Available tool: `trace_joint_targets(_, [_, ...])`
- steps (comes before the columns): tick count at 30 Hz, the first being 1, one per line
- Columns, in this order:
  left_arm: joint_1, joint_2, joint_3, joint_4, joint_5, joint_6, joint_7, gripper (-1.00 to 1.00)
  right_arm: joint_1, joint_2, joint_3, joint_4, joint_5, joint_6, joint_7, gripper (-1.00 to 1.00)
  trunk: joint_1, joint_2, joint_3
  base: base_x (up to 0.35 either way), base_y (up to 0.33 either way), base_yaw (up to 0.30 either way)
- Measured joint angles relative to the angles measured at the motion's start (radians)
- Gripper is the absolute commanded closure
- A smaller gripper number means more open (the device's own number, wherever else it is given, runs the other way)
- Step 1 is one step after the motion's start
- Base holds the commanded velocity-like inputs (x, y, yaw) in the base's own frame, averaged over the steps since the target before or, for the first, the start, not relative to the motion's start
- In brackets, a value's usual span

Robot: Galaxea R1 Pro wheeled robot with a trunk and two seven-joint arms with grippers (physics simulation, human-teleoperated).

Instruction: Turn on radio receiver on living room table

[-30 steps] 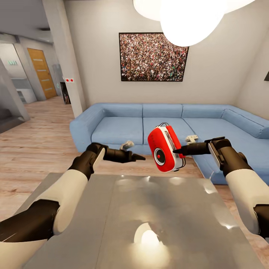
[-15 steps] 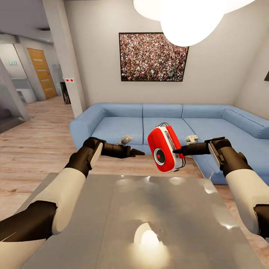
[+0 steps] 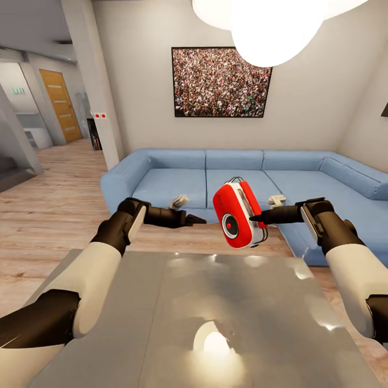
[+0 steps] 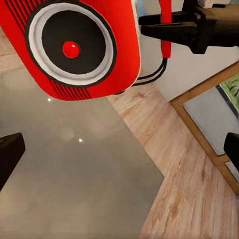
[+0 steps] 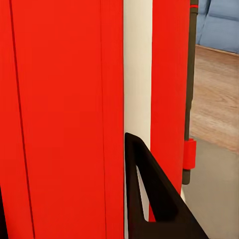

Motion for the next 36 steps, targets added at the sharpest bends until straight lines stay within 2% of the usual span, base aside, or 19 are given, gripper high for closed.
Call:
trace_joint_targets(4, [-0.001, 0.006, 0.000, 0.001, -0.002, 0.000, 0.000, -1.00, 0.000, 0.000, -0.029, 0.000, 0.001, -0.002, 0.001, 1.00, 0.000, 0.000, 0.000, 0.000, 0.000, 0.000])
trace_joint_targets(7, [-0.001, 0.016, 0.000, 0.001, -0.003, 0.000, 0.000, -1.00, 0.000, 0.000, -0.089, 0.000, 0.002, -0.003, 0.002, 1.00, 0.000, 0.000, 0.000, 0.000, 0.000, 0.000])
trace_joint_targets(9, [0.000, 0.020, 0.000, 0.002, -0.004, 0.000, 0.000, -1.00, 0.000, 0.000, -0.114, 0.000, 0.002, -0.002, 0.002, 1.00, 0.000, 0.000, 0.000, 0.000, 0.000, 0.000])
trace_joint_targets(12, [0.000, 0.023, 0.000, 0.003, -0.005, -0.001, 0.000, -1.00, 0.000, 0.000, -0.130, 0.000, 0.002, -0.002, 0.003, 1.00, 0.000, 0.000, 0.000, 0.000, 0.000, 0.000])
trace_joint_targets(17, [0.000, 0.031, 0.000, 0.004, -0.007, -0.001, 0.001, -1.00, 0.000, 0.000, -0.138, 0.000, 0.000, -0.001, 0.005, 1.00, 0.000, 0.000, 0.000, 0.000, 0.000, 0.000])
trace_joint_targets(27, [0.000, 0.063, 0.001, 0.006, -0.009, -0.003, 0.005, -1.00, 0.000, 0.000, -0.139, 0.000, -0.001, -0.001, 0.021, 1.00, 0.000, 0.000, 0.000, 0.000, 0.000, 0.000])
trace_joint_targets(36, [0.000, 0.073, 0.007, -0.013, -0.009, -0.003, 0.005, -1.00, 0.000, 0.001, -0.134, 0.003, -0.002, -0.001, 0.039, 1.00, 0.000, 0.000, 0.000, 0.000, 0.000, 0.000])
